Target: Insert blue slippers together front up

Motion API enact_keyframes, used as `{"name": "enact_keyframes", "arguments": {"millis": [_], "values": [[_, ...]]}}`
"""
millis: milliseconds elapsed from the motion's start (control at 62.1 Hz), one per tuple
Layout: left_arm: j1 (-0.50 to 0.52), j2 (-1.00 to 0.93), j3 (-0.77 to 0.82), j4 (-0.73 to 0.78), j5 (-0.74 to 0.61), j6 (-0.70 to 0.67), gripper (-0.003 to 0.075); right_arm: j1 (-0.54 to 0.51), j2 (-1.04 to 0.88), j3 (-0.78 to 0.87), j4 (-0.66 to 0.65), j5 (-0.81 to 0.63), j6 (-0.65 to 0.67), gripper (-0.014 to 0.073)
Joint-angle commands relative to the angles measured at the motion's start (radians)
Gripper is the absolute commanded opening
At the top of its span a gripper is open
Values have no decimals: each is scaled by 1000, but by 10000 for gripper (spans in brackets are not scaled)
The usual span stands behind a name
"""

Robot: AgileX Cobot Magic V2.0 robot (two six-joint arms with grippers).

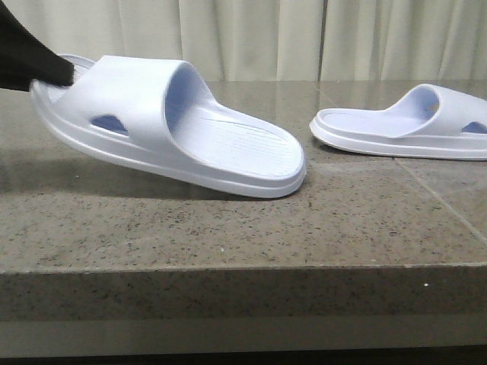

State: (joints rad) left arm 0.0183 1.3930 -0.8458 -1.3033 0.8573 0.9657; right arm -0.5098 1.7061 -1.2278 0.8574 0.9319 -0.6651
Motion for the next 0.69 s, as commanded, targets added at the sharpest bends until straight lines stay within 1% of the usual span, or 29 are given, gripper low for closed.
{"name": "enact_keyframes", "arguments": {"millis": [0,209,274,547,612,676], "values": [[4,-33,-24,-61,22,2,-20,20,-8,-49,52,16,-17,395],[4,-33,-24,-61,37,2,-20,63,61,-86,53,22,-17,394],[4,-33,-24,-61,36,2,-20,71,72,-88,59,32,-17,377],[4,-33,-24,-61,36,2,-20,79,115,-88,64,128,-60,139],[4,-33,-24,-61,36,2,-20,79,115,-88,66,135,-61,38],[4,-33,-24,-61,36,2,-20,79,115,-88,67,136,-61,-40]]}}
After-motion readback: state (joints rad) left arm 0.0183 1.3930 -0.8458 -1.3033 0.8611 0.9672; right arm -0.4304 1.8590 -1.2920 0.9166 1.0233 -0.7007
